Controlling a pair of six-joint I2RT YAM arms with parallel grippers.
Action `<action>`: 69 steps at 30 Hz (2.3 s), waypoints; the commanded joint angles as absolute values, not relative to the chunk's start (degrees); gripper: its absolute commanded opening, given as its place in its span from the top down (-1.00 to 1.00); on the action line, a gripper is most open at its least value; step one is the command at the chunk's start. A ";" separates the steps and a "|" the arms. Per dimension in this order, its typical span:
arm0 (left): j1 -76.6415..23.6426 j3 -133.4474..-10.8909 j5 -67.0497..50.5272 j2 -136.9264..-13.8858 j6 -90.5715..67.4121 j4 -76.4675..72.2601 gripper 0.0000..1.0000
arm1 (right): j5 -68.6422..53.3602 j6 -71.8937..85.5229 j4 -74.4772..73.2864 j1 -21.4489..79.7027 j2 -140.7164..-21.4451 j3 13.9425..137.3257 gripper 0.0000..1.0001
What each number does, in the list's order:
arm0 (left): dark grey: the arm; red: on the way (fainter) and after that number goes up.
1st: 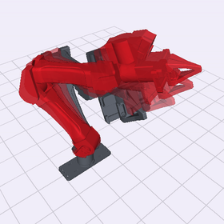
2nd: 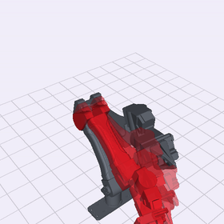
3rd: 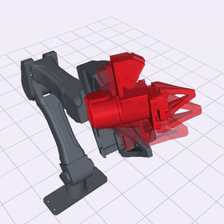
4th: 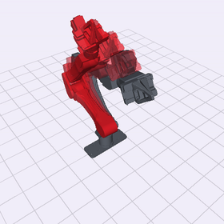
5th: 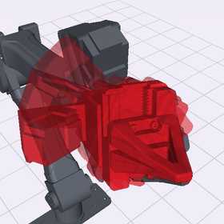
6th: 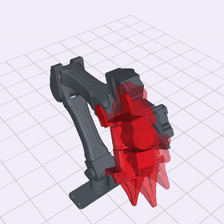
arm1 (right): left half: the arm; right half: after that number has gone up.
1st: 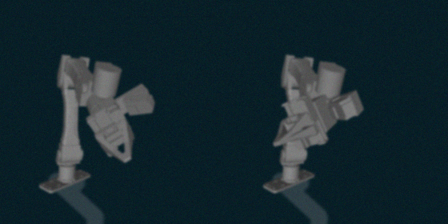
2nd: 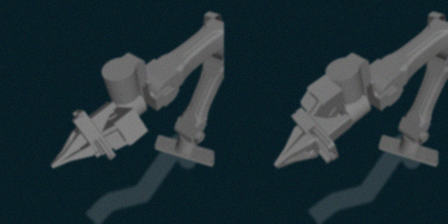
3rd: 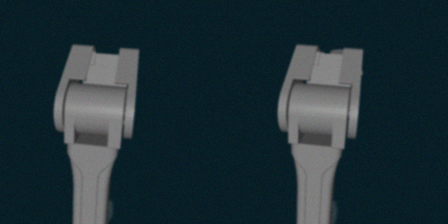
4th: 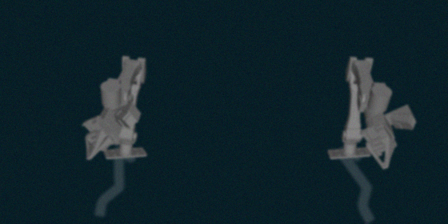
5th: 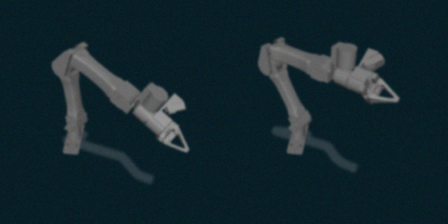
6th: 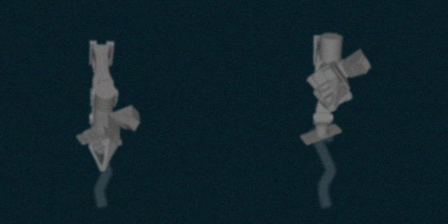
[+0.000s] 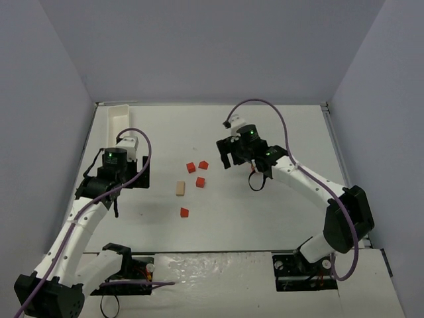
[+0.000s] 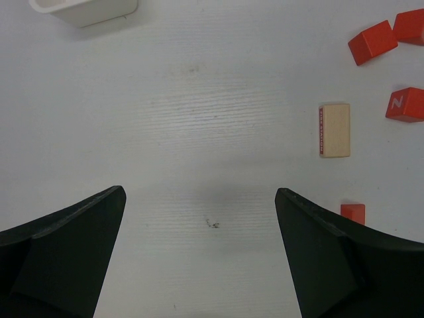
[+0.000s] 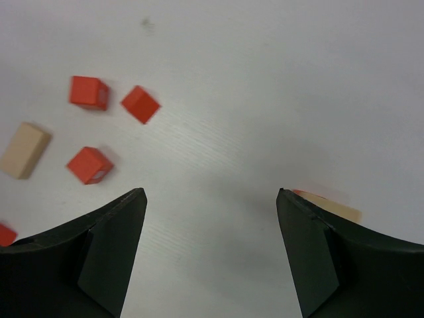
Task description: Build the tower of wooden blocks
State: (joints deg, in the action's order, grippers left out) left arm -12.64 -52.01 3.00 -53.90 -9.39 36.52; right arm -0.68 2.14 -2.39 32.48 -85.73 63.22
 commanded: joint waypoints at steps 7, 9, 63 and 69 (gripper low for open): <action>-12.62 -52.70 3.87 -50.31 -8.97 33.75 -0.90 | -10.74 -5.12 -2.04 43.67 -98.07 71.89 -0.49; -12.66 -52.73 3.74 -50.32 -9.05 33.75 -0.90 | -11.78 -6.14 -2.25 44.54 -100.32 73.44 -0.46; -12.65 -53.00 3.07 -52.01 -9.05 33.75 -0.90 | 0.05 2.89 -6.58 24.03 -87.98 65.07 1.00; -12.66 -52.92 2.99 -52.21 -8.96 33.83 -0.90 | -2.95 3.95 -7.61 17.39 -86.75 62.60 1.00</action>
